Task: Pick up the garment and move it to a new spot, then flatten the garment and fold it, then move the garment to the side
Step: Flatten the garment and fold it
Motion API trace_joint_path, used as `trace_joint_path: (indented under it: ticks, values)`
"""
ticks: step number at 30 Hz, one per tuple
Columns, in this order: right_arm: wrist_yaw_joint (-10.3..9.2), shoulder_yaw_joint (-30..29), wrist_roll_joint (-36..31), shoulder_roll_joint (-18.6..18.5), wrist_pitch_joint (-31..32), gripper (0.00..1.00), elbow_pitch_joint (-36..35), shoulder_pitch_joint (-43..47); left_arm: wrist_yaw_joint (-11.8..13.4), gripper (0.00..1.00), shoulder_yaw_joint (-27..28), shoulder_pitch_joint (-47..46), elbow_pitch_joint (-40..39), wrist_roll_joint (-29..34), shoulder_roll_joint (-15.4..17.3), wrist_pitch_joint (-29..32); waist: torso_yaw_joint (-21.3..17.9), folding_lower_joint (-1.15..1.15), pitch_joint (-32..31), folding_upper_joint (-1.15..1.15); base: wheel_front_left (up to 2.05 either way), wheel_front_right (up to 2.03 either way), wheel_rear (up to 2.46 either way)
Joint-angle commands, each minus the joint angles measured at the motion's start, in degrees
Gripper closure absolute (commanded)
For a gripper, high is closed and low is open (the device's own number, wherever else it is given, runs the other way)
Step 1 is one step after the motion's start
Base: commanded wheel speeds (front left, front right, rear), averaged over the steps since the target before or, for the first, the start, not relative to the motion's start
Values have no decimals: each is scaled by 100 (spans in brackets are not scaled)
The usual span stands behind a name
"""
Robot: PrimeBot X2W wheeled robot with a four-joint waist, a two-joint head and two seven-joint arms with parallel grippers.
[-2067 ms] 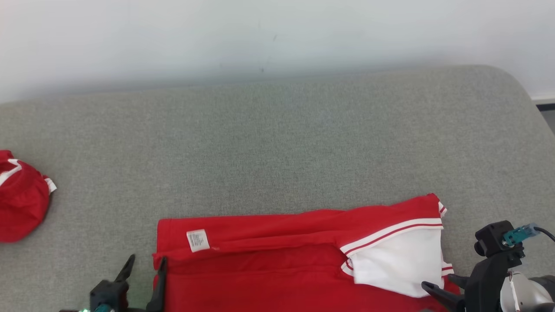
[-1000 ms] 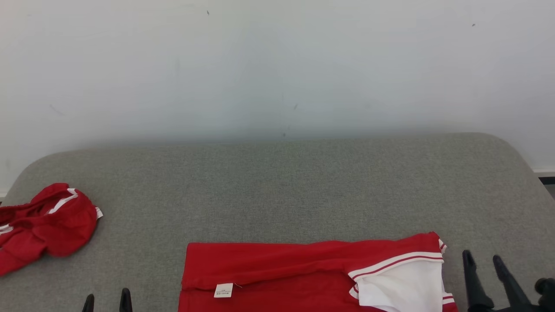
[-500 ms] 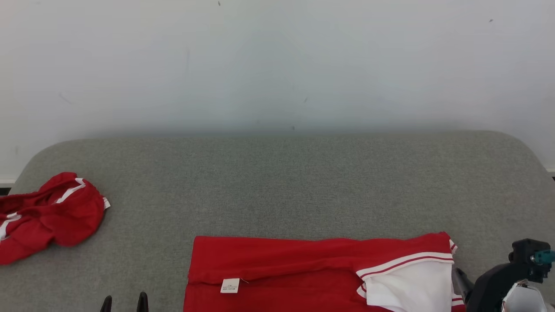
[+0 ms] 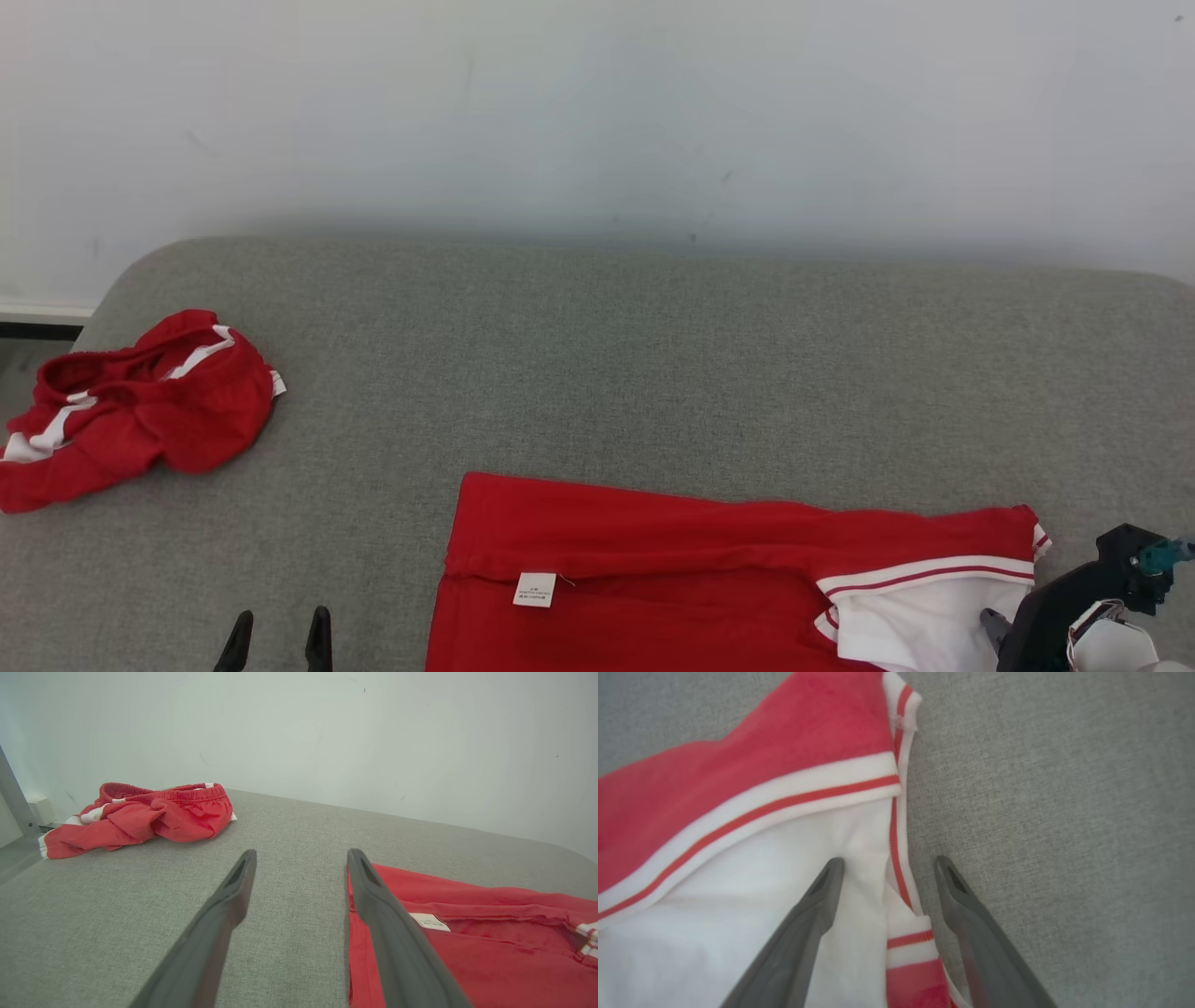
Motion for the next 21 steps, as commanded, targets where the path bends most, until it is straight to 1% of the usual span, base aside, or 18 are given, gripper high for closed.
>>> trace_joint_path:
  ticks: [1, 6, 7, 8, 9, 12, 16, 21]
  values:
    - [5, -47, -83, 24, -10, 0, 125, -82, 12, 0, -18, -92, -37, 9, 15, 13, 84, -1, 100, 0, 0, 0, 0]
    - [5, -135, -163, 89, -69, 0, 590, -223, 40, 0, -64, -160, -28, 8, -4, 14, 100, -1, 163, 0, 0, 0, 0]
    - [5, -109, -117, 94, -95, 5, 658, -269, 43, 0, -71, -173, -18, 7, -4, 12, 99, -1, 172, 0, 0, 0, 0]
    - [5, -53, -60, 101, -158, 78, 701, -310, 43, 0, -80, -187, -11, 6, -4, 10, 96, -1, 180, 0, 0, 0, 0]
    - [7, 19, 3, 111, -234, 100, 718, -358, 48, 0, -88, -197, -1, 6, -1, 7, 90, -1, 185, 0, 0, 0, 0]
    - [10, 81, 28, 111, -472, 100, 725, -428, 60, 0, -98, -208, 24, 6, 13, -1, 61, -1, 197, 0, 0, 0, 0]
    - [-3, -498, -240, 17, -859, 100, 523, -613, 96, 0, -71, -199, 28, -16, 29, -29, -17, -1, 223, 0, 0, 0, 0]
    - [-3, -1180, -558, -124, -1017, 100, 338, -834, 98, 0, -58, -211, 55, -19, 50, -58, -112, -1, 247, 0, 0, 0, 0]
